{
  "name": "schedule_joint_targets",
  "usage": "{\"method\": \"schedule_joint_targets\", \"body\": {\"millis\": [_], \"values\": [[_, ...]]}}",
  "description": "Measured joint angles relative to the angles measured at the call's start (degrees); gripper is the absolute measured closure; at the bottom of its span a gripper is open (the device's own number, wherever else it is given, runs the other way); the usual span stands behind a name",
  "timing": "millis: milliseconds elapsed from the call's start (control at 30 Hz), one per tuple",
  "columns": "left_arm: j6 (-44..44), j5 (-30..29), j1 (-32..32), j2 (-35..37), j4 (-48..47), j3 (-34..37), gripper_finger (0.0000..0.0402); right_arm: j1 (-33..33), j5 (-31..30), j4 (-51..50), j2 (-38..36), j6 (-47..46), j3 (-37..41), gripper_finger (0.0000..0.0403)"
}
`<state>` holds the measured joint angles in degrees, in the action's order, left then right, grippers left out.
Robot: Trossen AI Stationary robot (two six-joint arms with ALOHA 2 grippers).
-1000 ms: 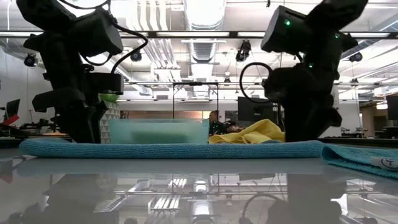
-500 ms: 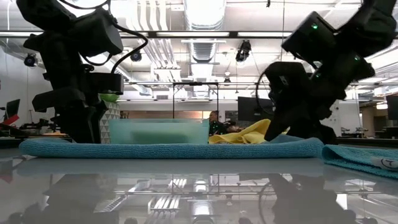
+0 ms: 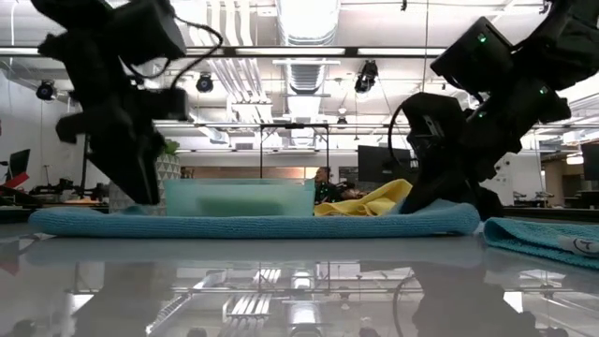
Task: Fold microfiber towels
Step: Fold the top blue microfiber towel
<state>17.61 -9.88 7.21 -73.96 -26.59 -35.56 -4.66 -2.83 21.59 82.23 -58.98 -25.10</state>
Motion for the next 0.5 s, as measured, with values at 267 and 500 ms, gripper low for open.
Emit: {"method": "schedule_joint_targets", "body": {"millis": [267,500], "values": [[3.61,-0.28,1.51,9.21,-9.80,0.84,0.0237,1.37,-3.84,-33.53,-11.73,3.46,-8.48,0.0394],[7.16,-1.50,3.15,11.75,-3.65,5.24,0.0237,2.42,-10.58,-62.24,-15.62,5.11,-22.45,0.0394]]}}
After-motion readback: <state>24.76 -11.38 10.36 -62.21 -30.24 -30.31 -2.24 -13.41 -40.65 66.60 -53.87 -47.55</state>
